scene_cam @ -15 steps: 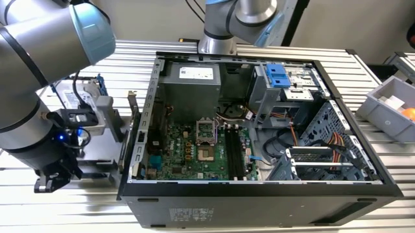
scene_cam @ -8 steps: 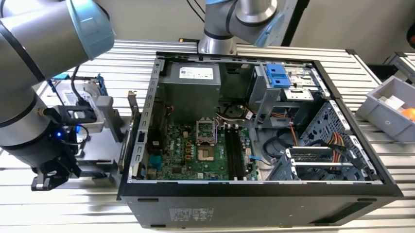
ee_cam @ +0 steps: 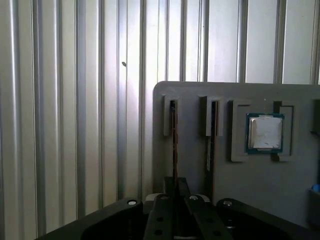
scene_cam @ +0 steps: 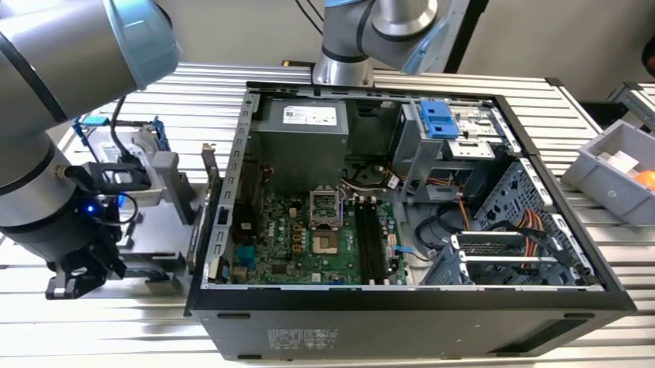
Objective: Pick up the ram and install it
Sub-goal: 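Pick up the ram and move it above insertion slot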
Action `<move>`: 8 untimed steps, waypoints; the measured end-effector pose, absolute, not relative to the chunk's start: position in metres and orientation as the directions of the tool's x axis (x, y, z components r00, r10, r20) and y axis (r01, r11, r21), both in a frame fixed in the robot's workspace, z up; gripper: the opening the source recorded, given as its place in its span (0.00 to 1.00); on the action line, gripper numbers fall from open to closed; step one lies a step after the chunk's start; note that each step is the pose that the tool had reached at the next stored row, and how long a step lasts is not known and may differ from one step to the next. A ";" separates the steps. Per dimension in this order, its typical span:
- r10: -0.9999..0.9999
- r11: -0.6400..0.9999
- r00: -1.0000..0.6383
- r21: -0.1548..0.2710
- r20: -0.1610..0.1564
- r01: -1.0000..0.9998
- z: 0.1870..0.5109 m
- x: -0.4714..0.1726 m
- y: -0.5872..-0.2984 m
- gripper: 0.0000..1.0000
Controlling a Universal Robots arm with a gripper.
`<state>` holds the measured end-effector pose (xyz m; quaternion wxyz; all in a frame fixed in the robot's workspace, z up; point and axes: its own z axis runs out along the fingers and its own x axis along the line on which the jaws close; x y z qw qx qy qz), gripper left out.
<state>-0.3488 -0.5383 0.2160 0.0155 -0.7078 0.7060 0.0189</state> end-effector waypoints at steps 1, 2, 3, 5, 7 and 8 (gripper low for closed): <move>-0.999 -0.003 0.002 0.005 -0.049 -1.000 0.217 -0.349 -0.538 0.00; -0.999 -0.003 0.002 0.005 -0.049 -1.000 0.218 -0.349 -0.538 0.00; -0.999 -0.003 0.002 0.005 -0.049 -1.000 0.219 -0.349 -0.538 0.00; -0.999 -0.003 0.002 0.005 -0.049 -1.000 0.220 -0.349 -0.538 0.00; -0.999 -0.003 0.002 0.005 -0.049 -1.000 0.221 -0.349 -0.538 0.00; -0.999 -0.003 0.002 0.005 -0.049 -1.000 0.222 -0.349 -0.538 0.00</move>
